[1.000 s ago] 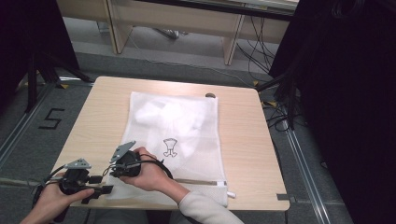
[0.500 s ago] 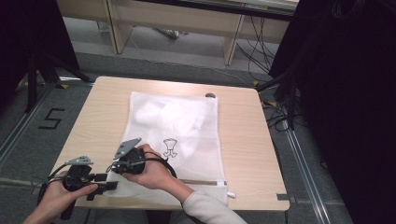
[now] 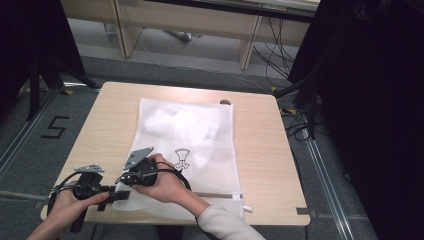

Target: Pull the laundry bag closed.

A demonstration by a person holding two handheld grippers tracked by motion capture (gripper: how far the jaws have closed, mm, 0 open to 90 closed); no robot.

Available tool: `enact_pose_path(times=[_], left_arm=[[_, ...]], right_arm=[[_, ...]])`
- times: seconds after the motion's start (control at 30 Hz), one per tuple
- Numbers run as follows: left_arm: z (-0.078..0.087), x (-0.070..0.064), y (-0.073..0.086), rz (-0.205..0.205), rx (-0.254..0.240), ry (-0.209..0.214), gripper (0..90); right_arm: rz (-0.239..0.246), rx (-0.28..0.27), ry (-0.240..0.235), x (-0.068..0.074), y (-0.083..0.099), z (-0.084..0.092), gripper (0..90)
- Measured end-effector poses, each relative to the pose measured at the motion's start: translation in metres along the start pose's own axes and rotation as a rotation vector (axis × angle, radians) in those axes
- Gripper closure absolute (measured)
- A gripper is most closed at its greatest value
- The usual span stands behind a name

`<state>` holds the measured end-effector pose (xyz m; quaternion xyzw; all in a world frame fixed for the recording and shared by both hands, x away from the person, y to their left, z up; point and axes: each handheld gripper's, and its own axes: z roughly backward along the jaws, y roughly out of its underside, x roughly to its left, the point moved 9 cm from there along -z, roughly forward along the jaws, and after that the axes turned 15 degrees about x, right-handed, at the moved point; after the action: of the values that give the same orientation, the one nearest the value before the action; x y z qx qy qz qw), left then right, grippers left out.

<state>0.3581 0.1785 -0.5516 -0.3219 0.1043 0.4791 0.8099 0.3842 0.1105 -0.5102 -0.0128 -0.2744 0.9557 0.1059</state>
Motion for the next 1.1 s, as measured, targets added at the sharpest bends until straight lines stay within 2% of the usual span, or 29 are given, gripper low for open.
enact_pose_path(times=[0.1, 0.13, 0.17, 0.2, 0.27, 0.3, 0.43, 0.47, 0.5, 0.53, 0.57, 0.6, 0.63, 0.67, 0.7, 0.73, 0.77, 0.8, 0.9, 0.93, 1.0, 1.03, 1.1], left_arm=[[-0.0001, -0.0004, -0.0008, 0.003, 0.009, 0.013, 60.5], [-0.0009, -0.0009, -0.0027, 0.010, -0.011, 0.014, 62.1], [-0.0003, -0.0009, -0.0020, 0.005, 0.006, 0.013, 63.8], [-0.0002, -0.0012, -0.0017, 0.000, 0.012, 0.019, 65.3], [-0.0009, -0.0019, -0.0023, -0.006, 0.001, 0.007, 67.6], [-0.0004, -0.0024, -0.0010, -0.014, 0.018, 0.013, 68.5], [0.0003, -0.0032, -0.0005, -0.020, 0.018, 0.016, 69.6], [0.0006, -0.0032, -0.0005, -0.020, 0.018, 0.017, 69.7], [0.0001, -0.0035, -0.0019, -0.015, -0.005, 0.012, 69.9], [0.0010, -0.0034, -0.0012, -0.015, 0.007, 0.007, 70.2], [0.0016, -0.0041, -0.0008, -0.020, 0.015, 0.019, 70.9], [0.0020, -0.0038, -0.0017, -0.012, 0.000, 0.008, 72.0], [0.0027, -0.0037, -0.0021, -0.008, -0.005, 0.007, 73.6], [0.0039, -0.0036, -0.0030, -0.004, -0.015, 0.008, 75.4], [0.0050, -0.0036, -0.0027, -0.004, -0.011, 0.011, 79.3], [0.0057, -0.0039, -0.0021, -0.009, -0.002, 0.021, 79.3], [0.0059, -0.0043, -0.0022, -0.010, -0.004, 0.022, 80.8], [0.0058, -0.0045, -0.0023, -0.010, -0.004, 0.017, 82.2], [0.0050, -0.0053, -0.0033, -0.006, -0.021, 0.007, 83.8], [0.0057, -0.0054, -0.0024, -0.011, -0.007, 0.011, 84.1], [0.0065, -0.0059, -0.0022, -0.012, -0.004, 0.017, 84.6], [0.0067, -0.0059, -0.0022, -0.012, -0.003, 0.015, 84.9], [0.0064, -0.0058, -0.0022, -0.008, -0.007, 0.012, 85.0]], right_arm=[[0.016, -0.010, 0.005, -0.0011, -0.0004, 0.0007, 82.1], [0.021, -0.009, 0.005, -0.0013, 0.0000, 0.0009, 82.1], [0.011, -0.006, 0.003, -0.0003, 0.0008, 0.0011, 82.1], [0.022, -0.010, 0.004, -0.0010, 0.0007, 0.0012, 82.1], [0.016, -0.005, 0.006, -0.0010, 0.0015, 0.0021, 82.1], [0.007, -0.002, 0.002, -0.0003, 0.0021, 0.0024, 82.1], [-0.002, -0.006, 0.000, -0.0002, 0.0030, 0.0015, 82.1], [0.008, -0.001, 0.001, -0.0008, 0.0034, 0.0018, 82.1], [-0.003, -0.005, -0.002, 0.0000, 0.0033, 0.0012, 82.1], [-0.004, -0.006, -0.003, -0.0002, 0.0035, 0.0012, 82.1], [-0.002, -0.004, -0.002, -0.0006, 0.0037, 0.0013, 82.1], [-0.002, -0.005, -0.002, -0.0007, 0.0036, 0.0014, 82.1], [0.020, -0.012, 0.007, -0.0026, 0.0027, 0.0015, 82.1], [0.021, -0.010, 0.008, -0.0027, 0.0029, 0.0020, 82.1], [-0.006, -0.010, -0.002, -0.0011, 0.0038, 0.0024, 82.1], [-0.006, -0.010, -0.002, -0.0011, 0.0038, 0.0024, 82.1], [-0.005, -0.007, -0.002, -0.0012, 0.0041, 0.0027, 82.1], [0.020, -0.013, 0.007, -0.0034, 0.0034, 0.0027, 82.1], [0.012, -0.011, 0.002, -0.0021, 0.0044, 0.0028, 82.1], [-0.004, -0.008, -0.004, -0.0005, 0.0050, 0.0025, 82.1], [0.000, -0.007, -0.004, -0.0005, 0.0057, 0.0022, 82.1], [0.022, -0.008, 0.004, -0.0024, 0.0058, 0.0022, 82.1], [0.017, -0.004, 0.000, -0.0018, 0.0066, 0.0023, 82.1]])
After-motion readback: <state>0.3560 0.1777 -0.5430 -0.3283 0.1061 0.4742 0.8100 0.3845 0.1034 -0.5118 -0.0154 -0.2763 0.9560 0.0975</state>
